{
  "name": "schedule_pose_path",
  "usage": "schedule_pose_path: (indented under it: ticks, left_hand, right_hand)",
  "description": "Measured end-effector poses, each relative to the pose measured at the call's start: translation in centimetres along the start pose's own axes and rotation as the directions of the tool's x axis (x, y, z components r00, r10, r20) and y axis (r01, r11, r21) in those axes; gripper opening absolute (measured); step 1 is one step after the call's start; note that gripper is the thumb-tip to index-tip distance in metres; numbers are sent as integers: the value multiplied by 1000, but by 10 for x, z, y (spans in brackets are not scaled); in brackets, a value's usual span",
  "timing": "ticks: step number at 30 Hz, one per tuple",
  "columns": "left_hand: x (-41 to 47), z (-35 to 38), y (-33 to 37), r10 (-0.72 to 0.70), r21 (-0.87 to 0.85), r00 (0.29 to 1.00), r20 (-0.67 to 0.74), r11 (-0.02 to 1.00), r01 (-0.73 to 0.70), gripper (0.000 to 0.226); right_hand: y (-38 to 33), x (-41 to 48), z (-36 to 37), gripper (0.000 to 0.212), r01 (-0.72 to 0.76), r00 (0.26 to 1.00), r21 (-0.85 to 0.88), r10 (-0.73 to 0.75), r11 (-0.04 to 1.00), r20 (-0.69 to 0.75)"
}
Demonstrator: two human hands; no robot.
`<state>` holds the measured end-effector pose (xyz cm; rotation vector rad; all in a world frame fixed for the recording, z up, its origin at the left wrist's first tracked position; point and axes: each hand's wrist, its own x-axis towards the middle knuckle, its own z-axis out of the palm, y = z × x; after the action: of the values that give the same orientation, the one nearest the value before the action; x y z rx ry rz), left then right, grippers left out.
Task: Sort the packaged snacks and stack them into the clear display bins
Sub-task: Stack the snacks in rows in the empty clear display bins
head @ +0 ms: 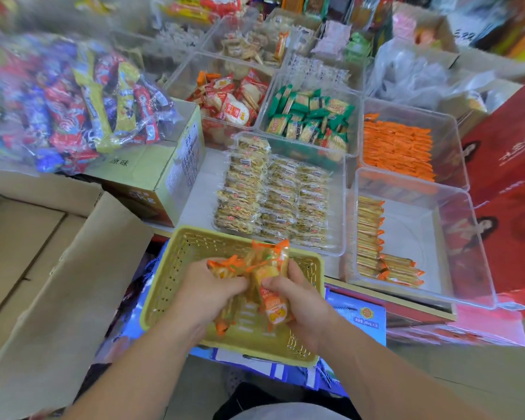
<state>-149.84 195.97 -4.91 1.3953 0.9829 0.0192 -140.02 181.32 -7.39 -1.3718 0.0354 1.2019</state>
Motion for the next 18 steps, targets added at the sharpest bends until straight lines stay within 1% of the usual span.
schedule_pose_path:
  ticks: [2, 4, 7, 11, 15, 18]
  left_hand:
    - [-13, 16, -3, -21, -124, 999, -36, 992, 16, 18]
    - [-24, 31, -5, -51, -212, 996, -69, 977, 35, 25]
    - [-34, 48, -4, -35, -293, 995, -94, 956, 6, 26]
    - [-39, 73, -1, 12, -313, 996, -93, 949, -40, 41]
    - [-38, 113, 5, 27, -313, 997, -73, 948, -48, 48]
    - [-34, 144, 8, 8, -321, 998, -61, 947, -27, 57]
  right_hand:
    - [0, -6, 0, 73, 68, 997, -56, -70, 996, -33]
    - [-2, -13, -1, 72, 107, 990, -109, -116, 988, -75]
    - [-10, -23, -12, 71, 99, 990, -96, -108, 990, -87]
    - [-27, -33, -45, 63, 66, 998, 37, -66, 997, -2]
    - [-37, -32, -85, 62, 47, 999, 15, -47, 999, 16]
    - [-48, -29, -122, 63, 28, 998, -31, -26, 999, 50]
